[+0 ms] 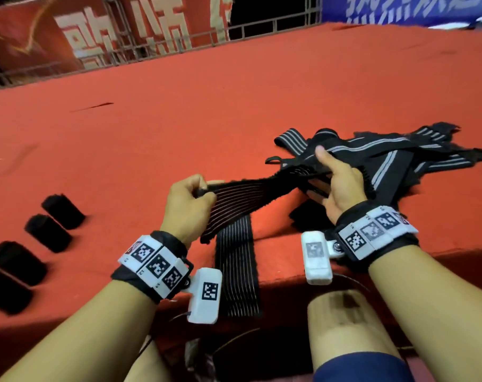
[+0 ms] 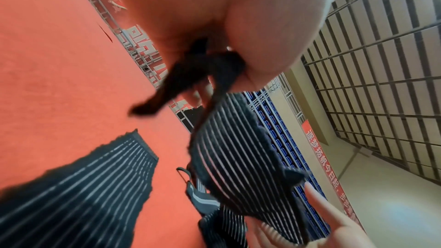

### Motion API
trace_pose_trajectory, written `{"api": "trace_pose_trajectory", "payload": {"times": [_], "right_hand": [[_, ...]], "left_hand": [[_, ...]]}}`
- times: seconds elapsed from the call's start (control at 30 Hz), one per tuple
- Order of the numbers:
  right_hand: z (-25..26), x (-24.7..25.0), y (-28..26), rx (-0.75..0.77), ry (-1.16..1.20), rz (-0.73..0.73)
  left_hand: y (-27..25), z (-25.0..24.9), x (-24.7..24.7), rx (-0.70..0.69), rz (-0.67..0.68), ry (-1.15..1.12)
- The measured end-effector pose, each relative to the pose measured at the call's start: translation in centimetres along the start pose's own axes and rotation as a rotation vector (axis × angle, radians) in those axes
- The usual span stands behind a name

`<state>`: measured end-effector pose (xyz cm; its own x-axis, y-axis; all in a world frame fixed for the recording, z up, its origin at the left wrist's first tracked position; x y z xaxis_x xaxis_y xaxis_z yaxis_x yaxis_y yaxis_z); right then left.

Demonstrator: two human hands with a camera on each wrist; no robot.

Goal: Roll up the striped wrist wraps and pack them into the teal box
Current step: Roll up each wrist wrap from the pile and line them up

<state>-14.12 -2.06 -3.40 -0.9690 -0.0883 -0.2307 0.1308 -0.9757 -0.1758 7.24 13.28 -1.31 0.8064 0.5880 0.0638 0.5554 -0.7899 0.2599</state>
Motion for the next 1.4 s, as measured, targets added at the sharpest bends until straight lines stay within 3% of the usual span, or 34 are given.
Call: {"api": "trace_pose_trajectory", "payload": {"times": [0.13, 0.37, 0.5, 0.67, 0.87, 1.0, 1.17, 1.27, 1.4], "right_hand": [[0.0, -0.3, -0.6, 0.081, 0.006, -0.146], [-0.3, -2.4, -3.0, 0.223, -0.162, 0.008], [-0.8, -2.1, -4.0, 0.262, -0.224, 0.126], [-0.7, -0.6, -3.9, 0.305, -0.275, 0.1], [-0.2, 2.3, -3.2, 0.267, -0.303, 0.009], [0.0, 3.3, -3.1, 0.313, -0.319, 0.029], [1.1, 5.4, -3.4, 0.285, -0.272, 0.021], [1.2, 6.4, -3.8, 0.252, -0.243, 0.033], [0.9, 5.9, -5.7, 0.214, -0.355, 0.182]], "left_hand": [[-0.9, -0.2, -1.4, 0.055, 0.211, -0.021], [-1.3, -2.0, -6.3, 0.134, 0.412, -0.038], [-1.5, -1.3, -8.0, 0.126, 0.3, 0.1], [-0.7, -0.5, -8.8, 0.085, 0.229, 0.197], [2.2, 0.3, -7.4, 0.147, -0.058, 0.017], [3.0, -0.3, -8.9, 0.1, -0.077, -0.001], [4.3, 0.5, -9.3, 0.06, -0.193, -0.028], [4.5, 0.4, -9.9, 0.05, -0.112, 0.01], [3.1, -2.4, -14.2, 0.001, 0.122, -0.079]]}}
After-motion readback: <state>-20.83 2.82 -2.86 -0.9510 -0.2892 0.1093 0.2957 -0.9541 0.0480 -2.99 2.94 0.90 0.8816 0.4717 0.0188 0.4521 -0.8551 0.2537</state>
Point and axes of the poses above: each hand's wrist, its own y-axis towards the middle knuckle, its own x-axis out of the back of the hand, z = x × y, the point moved 2 cm from there along y, towards the middle knuckle, and after that the axes turned 14 degrees about -y, right-handed, at the moved point
